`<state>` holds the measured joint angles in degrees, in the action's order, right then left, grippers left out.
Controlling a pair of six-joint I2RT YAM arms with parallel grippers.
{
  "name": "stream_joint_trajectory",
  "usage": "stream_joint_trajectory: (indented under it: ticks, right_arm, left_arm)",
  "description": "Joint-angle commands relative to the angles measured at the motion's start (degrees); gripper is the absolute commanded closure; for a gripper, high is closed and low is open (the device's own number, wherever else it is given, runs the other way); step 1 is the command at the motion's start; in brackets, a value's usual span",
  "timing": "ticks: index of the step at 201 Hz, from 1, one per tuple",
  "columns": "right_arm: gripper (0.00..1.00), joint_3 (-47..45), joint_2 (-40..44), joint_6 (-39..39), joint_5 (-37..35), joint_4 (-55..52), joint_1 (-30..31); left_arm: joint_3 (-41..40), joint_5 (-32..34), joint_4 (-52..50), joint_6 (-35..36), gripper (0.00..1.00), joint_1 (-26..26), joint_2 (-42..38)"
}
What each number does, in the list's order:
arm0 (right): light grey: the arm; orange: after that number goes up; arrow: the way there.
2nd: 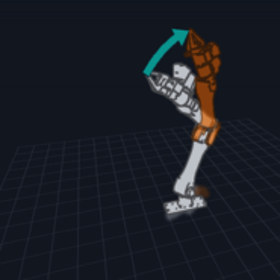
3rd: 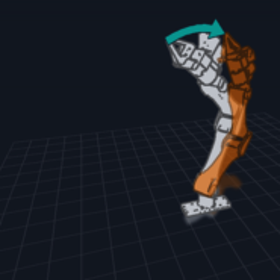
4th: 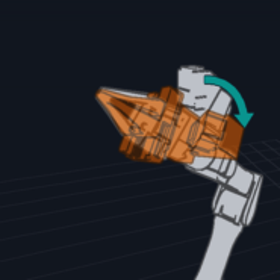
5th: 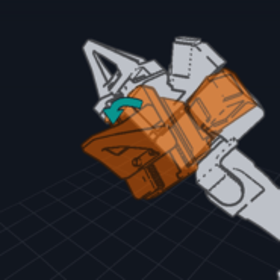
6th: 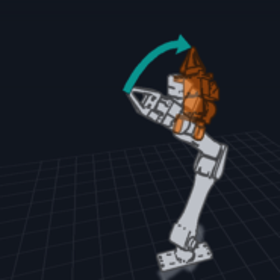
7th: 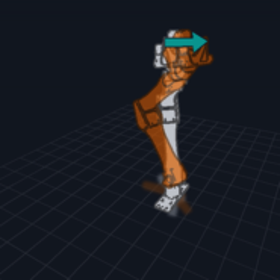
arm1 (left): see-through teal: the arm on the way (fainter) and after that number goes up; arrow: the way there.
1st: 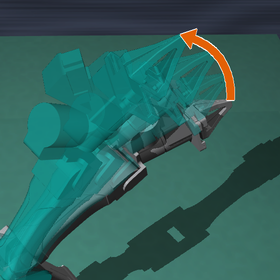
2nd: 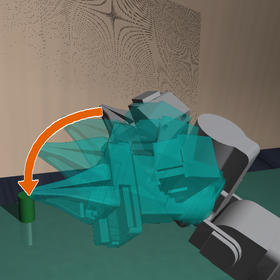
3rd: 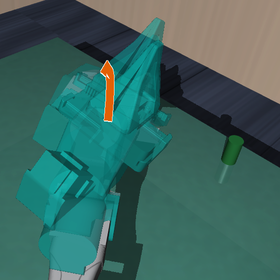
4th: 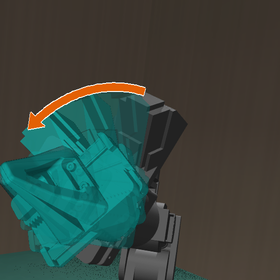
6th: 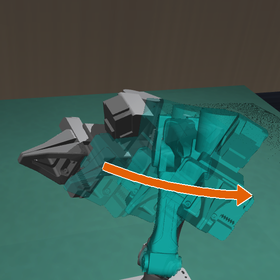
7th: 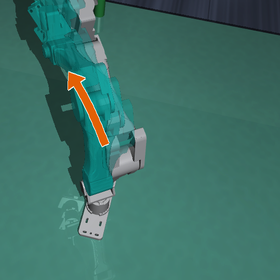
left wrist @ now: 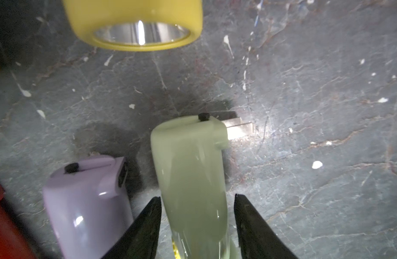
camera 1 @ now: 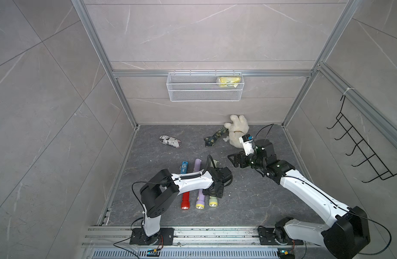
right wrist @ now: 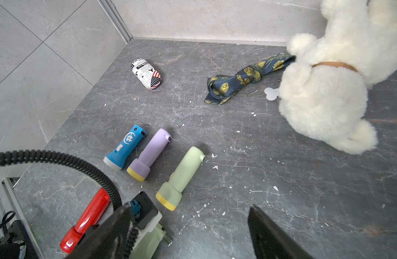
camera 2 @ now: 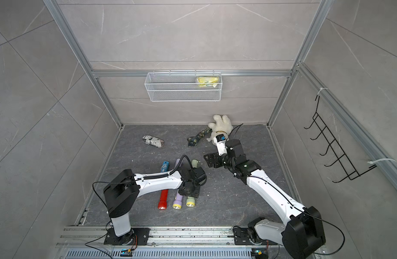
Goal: Close the plug at the bottom of the flashlight
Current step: Pick up the flashlight from the center of the board.
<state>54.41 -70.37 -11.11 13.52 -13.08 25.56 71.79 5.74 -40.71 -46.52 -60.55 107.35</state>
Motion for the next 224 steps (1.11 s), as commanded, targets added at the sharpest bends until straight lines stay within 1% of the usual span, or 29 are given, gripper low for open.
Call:
stream_joint_trajectory:
  ticks: [1,49,57,84,110,133,139,152,162,180,201,214,224]
  right_arm:
    - [0.14,-0.8,1.5,0.1,0.2,0.6,-0.2]
    - [0.14,-0.7,1.1,0.2,0.3,0.5,-0.2]
    - [0.14,-0.8,1.2,0.2,0.3,0.5,-0.2]
    - [0.14,-0.8,1.4,0.3,-0.2,0.4,-0.2]
    - [0.14,-0.4,1.4,0.5,-2.0,-0.2,-0.3]
    - [0.14,0.2,1.4,0.6,-4.2,-0.6,-0.5]
    - [0.14,0.4,1.5,0.4,-4.9,-0.7,-0.7]
    - [0.14,0.8,1.5,0.0,-5.8,-1.1,-1.2]
    - [0.14,1.0,1.8,-0.5,-6.2,-1.1,-1.4]
    - [0.14,1.2,2.4,-1.2,-6.4,-1.1,-1.8]
    - [0.14,1.4,4.4,-1.2,-5.2,-0.4,-1.8]
    - [0.14,1.3,5.8,-1.5,-6.8,-0.1,-1.8]
    - [0.13,1.8,6.3,-1.3,-8.1,-0.7,-1.8]
  left_arm:
    - [1.5,0.3,0.2,-0.2,0.44,-0.1,1.8]
    - [2.1,-0.1,1.1,0.3,0.45,0.0,3.5]
    - [2.0,-0.2,1.4,0.3,0.49,0.0,3.6]
    - [2.1,0.2,1.5,1.4,0.70,-0.1,3.0]
    - [2.8,1.8,1.5,3.6,0.81,0.0,1.4]
    - [4.5,4.3,1.6,7.7,0.94,0.0,-0.9]
    - [5.0,5.0,1.9,9.0,1.00,0.1,-1.7]
    - [5.5,6.3,3.4,12.3,1.00,0.2,-3.6]
    - [5.0,6.9,5.8,14.9,1.00,0.2,-5.6]
    - [1.9,7.5,13.2,19.3,1.00,0.5,-9.8]
    - [-5.4,8.8,25.4,26.4,1.00,0.9,-15.7]
    - [-10.1,10.8,32.9,30.2,1.00,1.0,-19.3]
    - [-13.7,11.1,38.8,33.0,1.00,1.4,-21.4]
